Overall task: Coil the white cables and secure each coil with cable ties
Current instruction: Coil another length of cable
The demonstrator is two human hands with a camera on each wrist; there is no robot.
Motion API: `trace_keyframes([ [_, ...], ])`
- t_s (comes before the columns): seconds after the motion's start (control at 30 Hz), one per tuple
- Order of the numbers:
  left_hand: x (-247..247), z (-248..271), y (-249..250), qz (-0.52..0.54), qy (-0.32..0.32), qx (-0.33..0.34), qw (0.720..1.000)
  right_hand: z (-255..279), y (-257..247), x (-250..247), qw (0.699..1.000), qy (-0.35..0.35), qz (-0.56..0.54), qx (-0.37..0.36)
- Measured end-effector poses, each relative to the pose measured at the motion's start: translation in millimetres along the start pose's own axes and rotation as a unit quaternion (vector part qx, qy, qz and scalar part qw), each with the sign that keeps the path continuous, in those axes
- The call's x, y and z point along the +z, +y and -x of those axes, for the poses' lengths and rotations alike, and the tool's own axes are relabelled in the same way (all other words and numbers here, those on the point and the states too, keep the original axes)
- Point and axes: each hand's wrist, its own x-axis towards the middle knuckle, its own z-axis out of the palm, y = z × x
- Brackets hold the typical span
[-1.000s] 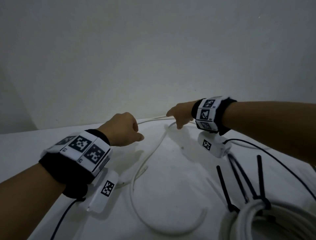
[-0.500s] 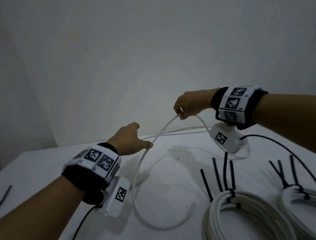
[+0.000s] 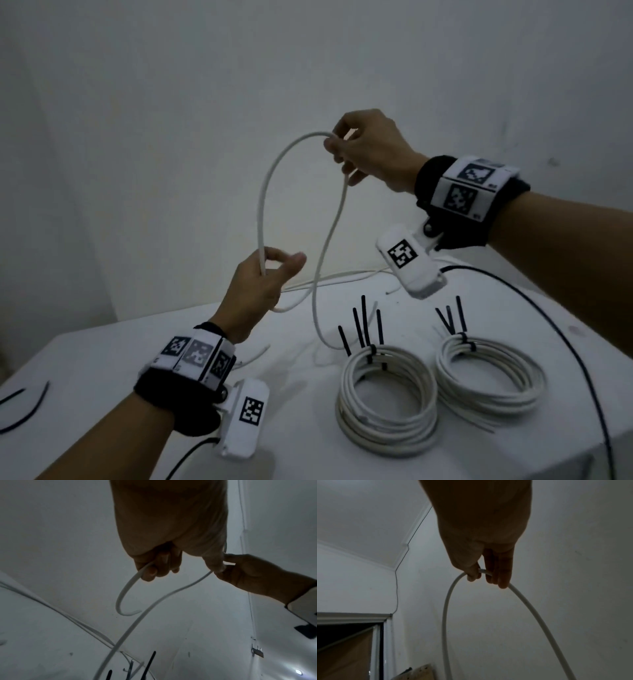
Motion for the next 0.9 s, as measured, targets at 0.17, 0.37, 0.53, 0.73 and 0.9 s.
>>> trace_keyframes([
  [0.17, 11.3, 7.2, 16.3, -0.013, -0.032, 0.016, 0.999, 16.9, -17.7, 10.5, 0.983, -0.029, -0.176, 0.041],
  [0.37, -3.3, 2.0, 25.8, 0.008, 0.011, -0.005, 1.000, 29.8, -13.4, 32.9, 0.957, -0.066, -0.274, 0.070],
  [0.53, -10.3, 10.7, 18.8, 0.003, -0.049, -0.078, 0.996, 42.7, -7.2, 52.9, 0.941, -0.058, -0.323, 0.077],
  [0.73, -10.3, 16.5, 8.2, 0.050, -0.003, -0.088, 0.995, 73.3, 10.3, 86.0, 0.982, -0.056, -0.150, 0.103],
  [0.9, -16.5, 12.1, 12.4, 0.100, 0.032, -0.095, 0.990, 153.2, 36.5, 125.3, 0.973, -0.150, -0.083, 0.153],
])
